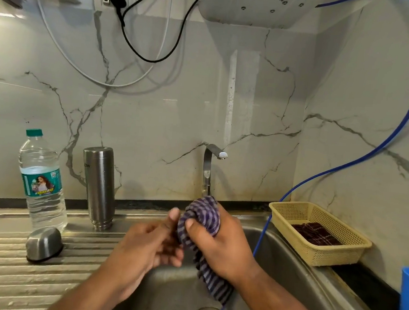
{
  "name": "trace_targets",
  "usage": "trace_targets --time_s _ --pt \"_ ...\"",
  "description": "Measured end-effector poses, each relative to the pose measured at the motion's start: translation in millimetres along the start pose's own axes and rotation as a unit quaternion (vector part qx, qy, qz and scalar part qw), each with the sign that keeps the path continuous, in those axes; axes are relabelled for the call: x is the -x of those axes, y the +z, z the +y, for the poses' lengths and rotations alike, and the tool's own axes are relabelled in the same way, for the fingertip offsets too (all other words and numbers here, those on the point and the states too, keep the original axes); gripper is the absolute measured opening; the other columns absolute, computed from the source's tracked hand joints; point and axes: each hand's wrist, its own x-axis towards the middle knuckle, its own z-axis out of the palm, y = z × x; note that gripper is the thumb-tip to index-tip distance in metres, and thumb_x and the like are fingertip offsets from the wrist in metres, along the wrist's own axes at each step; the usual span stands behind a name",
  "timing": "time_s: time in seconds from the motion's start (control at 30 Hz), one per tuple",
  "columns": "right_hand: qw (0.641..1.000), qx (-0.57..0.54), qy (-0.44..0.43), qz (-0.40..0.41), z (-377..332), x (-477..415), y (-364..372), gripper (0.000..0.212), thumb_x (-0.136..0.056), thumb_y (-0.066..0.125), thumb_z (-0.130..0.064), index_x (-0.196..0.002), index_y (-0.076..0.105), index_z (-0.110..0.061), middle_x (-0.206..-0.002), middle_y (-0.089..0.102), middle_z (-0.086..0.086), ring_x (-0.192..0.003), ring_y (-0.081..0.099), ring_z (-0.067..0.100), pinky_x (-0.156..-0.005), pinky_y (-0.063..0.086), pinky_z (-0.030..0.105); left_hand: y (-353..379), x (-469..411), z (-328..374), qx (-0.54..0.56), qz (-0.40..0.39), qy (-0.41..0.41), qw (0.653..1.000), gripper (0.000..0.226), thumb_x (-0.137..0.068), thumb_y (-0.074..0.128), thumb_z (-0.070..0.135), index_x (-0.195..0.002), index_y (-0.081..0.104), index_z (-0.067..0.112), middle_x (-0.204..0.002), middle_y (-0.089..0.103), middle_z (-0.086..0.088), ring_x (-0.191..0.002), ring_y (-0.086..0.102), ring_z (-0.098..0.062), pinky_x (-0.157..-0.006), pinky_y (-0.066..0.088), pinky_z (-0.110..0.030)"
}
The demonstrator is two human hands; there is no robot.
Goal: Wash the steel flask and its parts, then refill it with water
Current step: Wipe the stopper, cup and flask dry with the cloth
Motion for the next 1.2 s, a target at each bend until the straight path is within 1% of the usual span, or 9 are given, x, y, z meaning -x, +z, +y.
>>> trace_targets --time_s 0.2,0.33,0.5,0.67,0.77,0.87,0.97,1.07,1.2 --pt "0.99 0.093 -0.106 -0.003 6.9 2.4 -1.7 0.019 -0.09 0.06 -0.047 -0.103 0.06 -0.034 -0.094 0.064 -0.018 -0.087 0.065 0.004 -0.073 0.053 0.03 1.1 0.5 4.2 0.045 -0.024 -0.044 0.998 0.034 -0.074 0.068 0.03 -0.076 0.08 -0.001 -0.075 0.065 -0.02 -0.062 0.061 -0.021 -0.054 0.056 -0.025" --pt "0.997 -0.051 0.046 0.044 2.6 0.0 5.3 0.008 -0.099 0.062 -0.03 -0.099 0.068 -0.026 -0.092 0.07 -0.013 -0.089 0.066 0.001 -0.078 0.049 0.02 -6.5 -6.2 -5.2 -0.125 0.011 0.113 0.986 0.031 -0.079 0.074 0.036 -0.104 0.082 0.019 -0.103 0.079 -0.002 -0.097 0.073 -0.018 -0.087 0.059 -0.037" --pt "0.923 -0.241 0.299 -0.007 -11.5 -1.4 5.4 0.034 -0.102 0.052 -0.041 -0.095 0.076 -0.018 -0.08 0.078 0.0 -0.072 0.072 0.009 -0.06 0.052 0.018 -13.9 -10.3 -8.5 -0.377 0.039 0.284 0.88 0.043 -0.077 0.078 0.039 -0.12 0.069 0.042 -0.116 0.063 0.034 -0.11 0.06 0.011 -0.087 0.046 -0.004" --pt "0.998 0.007 0.057 0.013 2.6 -0.3 2.6 0.016 -0.096 0.059 -0.044 -0.099 0.067 -0.03 -0.092 0.071 -0.015 -0.089 0.066 0.0 -0.074 0.05 0.015 -4.7 -4.8 -3.5 -0.093 0.013 0.061 0.994 0.049 -0.082 0.068 0.059 -0.109 0.078 0.019 -0.106 0.078 -0.002 -0.099 0.074 -0.017 -0.086 0.058 -0.031" --pt "0.993 0.096 -0.061 -0.013 10.5 2.6 2.5 0.023 -0.089 0.059 -0.05 -0.103 0.06 -0.031 -0.092 0.065 -0.017 -0.087 0.065 0.005 -0.074 0.054 0.03 -0.3 0.9 4.2 0.033 -0.018 -0.078 0.996 0.055 -0.079 0.067 0.046 -0.097 0.072 -0.005 -0.081 0.069 -0.02 -0.065 0.066 -0.027 -0.056 0.058 -0.029" --pt "0.991 0.09 -0.094 -0.004 11.1 1.9 1.5 0.021 -0.09 0.06 -0.045 -0.104 0.061 -0.03 -0.093 0.064 -0.016 -0.088 0.065 0.006 -0.075 0.053 0.029 1.3 3.4 6.9 0.039 -0.019 -0.077 0.996 0.042 -0.078 0.067 0.035 -0.084 0.074 -0.005 -0.072 0.066 -0.02 -0.057 0.06 -0.021 -0.048 0.054 -0.025" --pt "0.999 -0.026 0.016 0.035 6.1 0.2 4.6 0.01 -0.098 0.06 -0.035 -0.102 0.068 -0.03 -0.095 0.07 -0.015 -0.091 0.066 0.001 -0.077 0.049 0.018 -5.6 -2.4 -0.1 -0.126 0.002 0.062 0.99 0.029 -0.079 0.071 0.035 -0.095 0.082 0.013 -0.085 0.077 -0.008 -0.075 0.071 -0.017 -0.069 0.06 -0.025" --pt "0.969 -0.157 0.19 0.013 -1.7 -0.8 7.9 0.024 -0.103 0.053 -0.036 -0.098 0.074 -0.024 -0.089 0.076 -0.009 -0.083 0.07 0.002 -0.071 0.048 0.015 -13.5 -5.2 -4.5 -0.365 0.013 0.23 0.902 0.041 -0.078 0.077 0.039 -0.118 0.07 0.046 -0.111 0.071 0.03 -0.104 0.065 0.009 -0.089 0.049 -0.008" --pt "0.964 -0.148 0.221 0.004 -0.2 -1.5 6.2 0.028 -0.101 0.053 -0.044 -0.101 0.074 -0.025 -0.092 0.077 -0.005 -0.085 0.071 0.003 -0.077 0.051 0.022 -13.1 -7.6 -5.7 -0.29 0.023 0.215 0.932 0.042 -0.075 0.081 0.042 -0.116 0.071 0.043 -0.112 0.072 0.028 -0.105 0.068 0.006 -0.091 0.053 -0.014"
